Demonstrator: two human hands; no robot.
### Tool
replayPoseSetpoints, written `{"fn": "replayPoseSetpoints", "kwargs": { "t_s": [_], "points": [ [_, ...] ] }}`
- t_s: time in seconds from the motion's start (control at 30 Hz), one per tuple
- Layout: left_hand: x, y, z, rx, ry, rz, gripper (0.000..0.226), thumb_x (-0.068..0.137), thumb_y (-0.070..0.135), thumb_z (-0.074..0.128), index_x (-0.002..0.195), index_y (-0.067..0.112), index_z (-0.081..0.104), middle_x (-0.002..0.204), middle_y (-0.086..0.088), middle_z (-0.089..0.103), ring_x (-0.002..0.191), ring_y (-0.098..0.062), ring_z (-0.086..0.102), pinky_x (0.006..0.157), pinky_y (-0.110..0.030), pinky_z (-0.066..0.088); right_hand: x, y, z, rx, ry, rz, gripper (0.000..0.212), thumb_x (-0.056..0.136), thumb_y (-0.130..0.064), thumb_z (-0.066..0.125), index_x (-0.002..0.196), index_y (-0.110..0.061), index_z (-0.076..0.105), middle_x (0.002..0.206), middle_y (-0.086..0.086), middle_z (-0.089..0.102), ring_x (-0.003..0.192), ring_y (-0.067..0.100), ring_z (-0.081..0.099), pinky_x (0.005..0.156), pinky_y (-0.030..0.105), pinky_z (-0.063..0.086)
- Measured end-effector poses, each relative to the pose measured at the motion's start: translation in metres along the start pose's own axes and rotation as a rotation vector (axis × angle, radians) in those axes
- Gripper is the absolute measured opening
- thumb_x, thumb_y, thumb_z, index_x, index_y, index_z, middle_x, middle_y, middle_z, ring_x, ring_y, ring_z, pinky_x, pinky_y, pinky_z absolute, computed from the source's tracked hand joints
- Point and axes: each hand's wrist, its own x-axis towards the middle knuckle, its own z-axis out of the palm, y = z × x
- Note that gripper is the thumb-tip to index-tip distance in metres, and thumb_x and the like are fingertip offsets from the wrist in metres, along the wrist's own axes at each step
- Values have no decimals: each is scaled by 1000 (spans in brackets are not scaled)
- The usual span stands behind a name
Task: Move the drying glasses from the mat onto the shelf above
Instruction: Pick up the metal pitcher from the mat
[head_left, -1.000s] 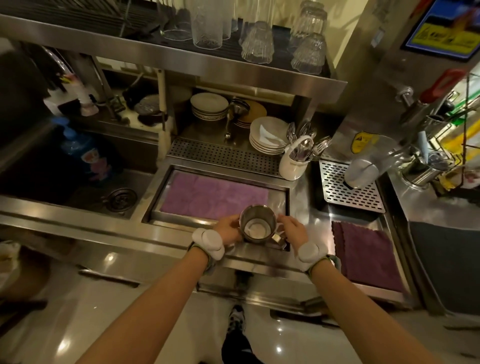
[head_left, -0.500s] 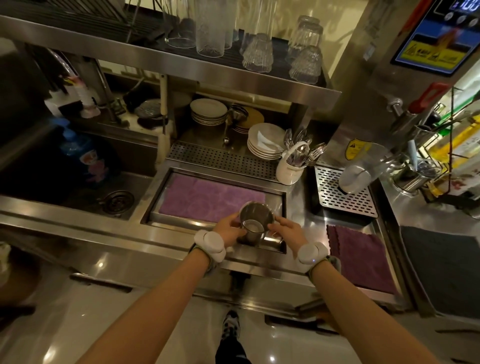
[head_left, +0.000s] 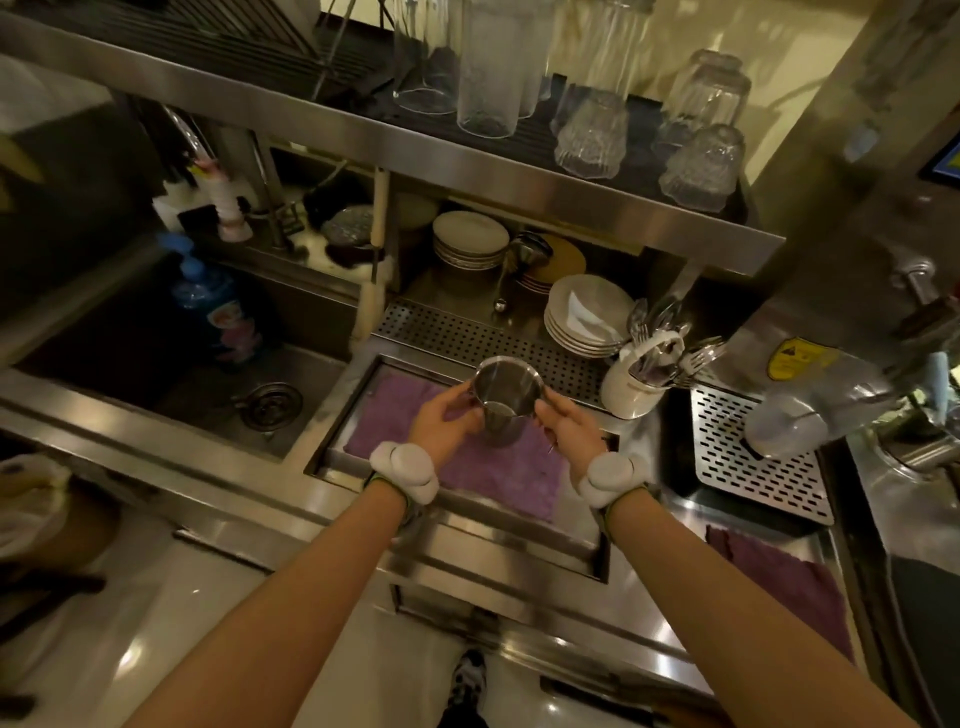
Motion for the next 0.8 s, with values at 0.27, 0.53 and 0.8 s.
{"fn": "replayPoseSetpoints", "kwargs": {
  "t_s": [0.27, 0.53, 0.8],
  "points": [
    [36, 1, -20, -73, 153, -117, 38, 90, 0, 50, 126, 10, 56, 98, -5, 62, 73, -8, 58, 59, -15, 50, 70, -23, 31, 92, -66, -12, 45, 95, -9, 52, 138, -5, 44, 49, -12, 65, 53, -7, 62, 62, 7, 49],
    [94, 36, -28, -47, 179, -103, 58, 88, -6, 49, 142, 12, 37, 125, -12, 57, 110, -22, 55, 85, -29, 50, 140, -54, 66, 42, -91, -35, 42, 96, -14, 49, 138, -12, 46, 69, -5, 61, 59, 4, 45, 48, 7, 41],
    [143, 49, -41, 37, 180, -136, 69, 84, -12, 46, 145, 17, 29, 139, -13, 50, 110, -24, 55, 93, -39, 48, 205, -73, 94, 12, -139, -47, 39, 97, -12, 47, 135, -15, 51, 83, 2, 61, 61, 4, 47, 47, 4, 40]
  ]
}}
